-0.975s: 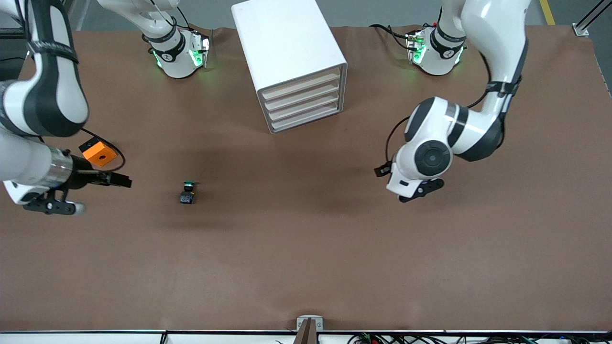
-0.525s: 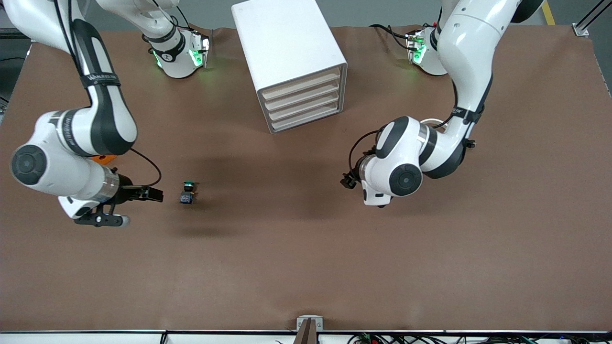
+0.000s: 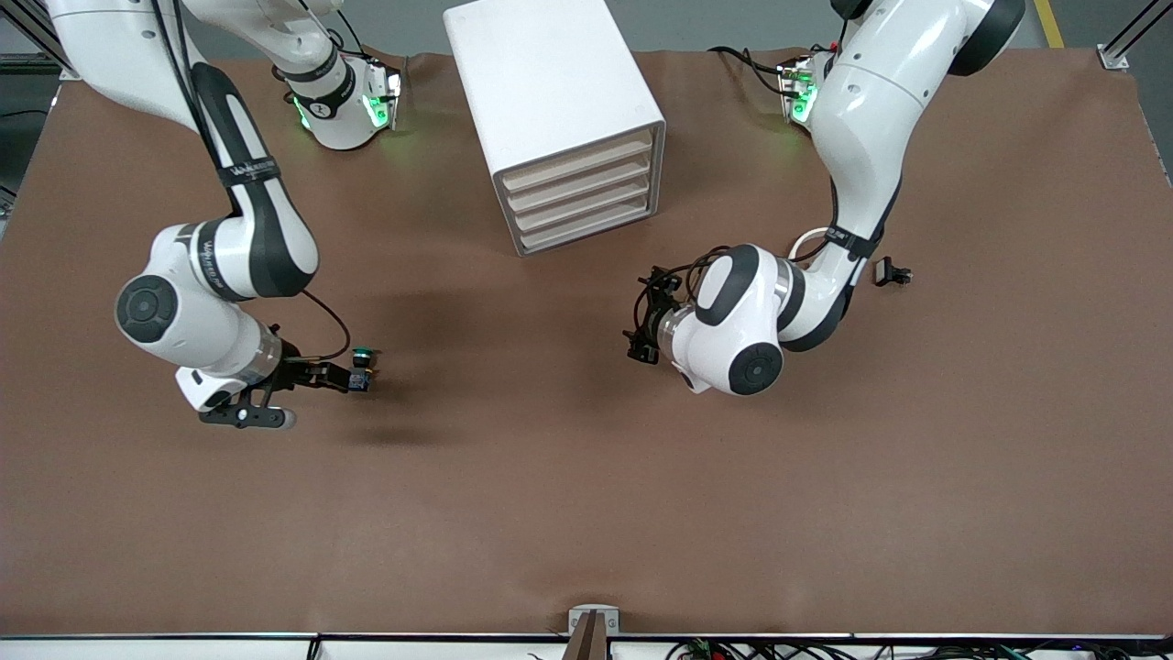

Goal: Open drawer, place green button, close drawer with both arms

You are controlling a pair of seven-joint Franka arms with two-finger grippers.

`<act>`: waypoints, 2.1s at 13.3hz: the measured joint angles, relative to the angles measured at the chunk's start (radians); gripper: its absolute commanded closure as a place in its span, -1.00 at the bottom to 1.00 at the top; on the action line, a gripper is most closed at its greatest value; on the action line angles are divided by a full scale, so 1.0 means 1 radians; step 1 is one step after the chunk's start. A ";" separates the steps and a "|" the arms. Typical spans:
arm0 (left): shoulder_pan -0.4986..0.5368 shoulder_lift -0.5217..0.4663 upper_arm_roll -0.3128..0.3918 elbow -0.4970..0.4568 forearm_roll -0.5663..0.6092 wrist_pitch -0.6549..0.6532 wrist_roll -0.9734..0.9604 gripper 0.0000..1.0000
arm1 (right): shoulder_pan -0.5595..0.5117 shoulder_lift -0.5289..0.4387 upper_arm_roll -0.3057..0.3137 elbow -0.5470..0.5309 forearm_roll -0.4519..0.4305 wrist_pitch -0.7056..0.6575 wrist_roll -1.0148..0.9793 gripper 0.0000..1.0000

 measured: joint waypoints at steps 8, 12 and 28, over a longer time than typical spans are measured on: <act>-0.012 0.125 -0.006 0.003 -0.190 -0.280 -0.219 -1.00 | 0.033 0.020 -0.004 -0.126 -0.040 0.168 0.017 -1.00; -0.037 0.162 -0.016 -0.014 -0.233 -0.339 -0.247 -1.00 | 0.033 0.021 -0.004 -0.194 -0.040 0.273 0.017 -1.00; -0.067 0.186 -0.034 -0.105 -0.296 -0.409 -0.294 0.04 | 0.034 0.079 -0.004 -0.226 -0.041 0.319 0.017 -1.00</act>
